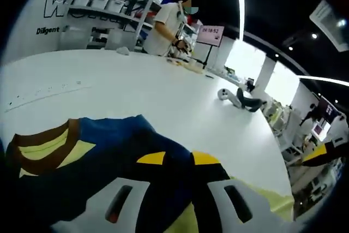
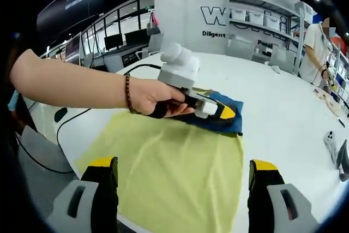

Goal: Fold the garment on the visible template until the final outline fits inside the template.

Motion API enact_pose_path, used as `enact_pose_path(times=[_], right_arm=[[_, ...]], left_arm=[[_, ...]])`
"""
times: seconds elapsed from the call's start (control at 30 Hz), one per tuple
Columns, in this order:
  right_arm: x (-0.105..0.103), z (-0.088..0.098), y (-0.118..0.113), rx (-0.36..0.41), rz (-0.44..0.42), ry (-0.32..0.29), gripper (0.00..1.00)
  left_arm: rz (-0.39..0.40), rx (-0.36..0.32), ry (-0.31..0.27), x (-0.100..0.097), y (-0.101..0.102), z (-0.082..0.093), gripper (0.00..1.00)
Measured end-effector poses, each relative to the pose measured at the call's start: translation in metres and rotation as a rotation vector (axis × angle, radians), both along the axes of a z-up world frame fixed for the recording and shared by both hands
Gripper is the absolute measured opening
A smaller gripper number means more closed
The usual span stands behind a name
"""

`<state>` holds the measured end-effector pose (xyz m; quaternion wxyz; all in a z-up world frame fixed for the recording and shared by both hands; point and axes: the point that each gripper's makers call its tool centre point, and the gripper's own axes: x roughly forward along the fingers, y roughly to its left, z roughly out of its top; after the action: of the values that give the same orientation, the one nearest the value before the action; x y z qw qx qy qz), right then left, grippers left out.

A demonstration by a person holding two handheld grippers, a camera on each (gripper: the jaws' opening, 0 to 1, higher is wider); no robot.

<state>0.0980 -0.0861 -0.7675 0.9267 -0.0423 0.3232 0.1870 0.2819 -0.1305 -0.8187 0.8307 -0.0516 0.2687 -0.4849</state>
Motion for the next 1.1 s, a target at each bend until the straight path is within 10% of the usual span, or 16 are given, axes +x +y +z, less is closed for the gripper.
enact_pose_path(times=[0.63,1.1], right_arm=[[0.008,-0.002,-0.018,-0.012,-0.029,-0.012,0.98],[0.001,-0.016,-0.016,-0.029,0.015,0.033,0.97]], left_arm=[[0.068,0.092,-0.103,-0.027,0.098,0.024,0.16],[0.176,0.141,-0.042,-0.102,0.189,0.03,0.25]])
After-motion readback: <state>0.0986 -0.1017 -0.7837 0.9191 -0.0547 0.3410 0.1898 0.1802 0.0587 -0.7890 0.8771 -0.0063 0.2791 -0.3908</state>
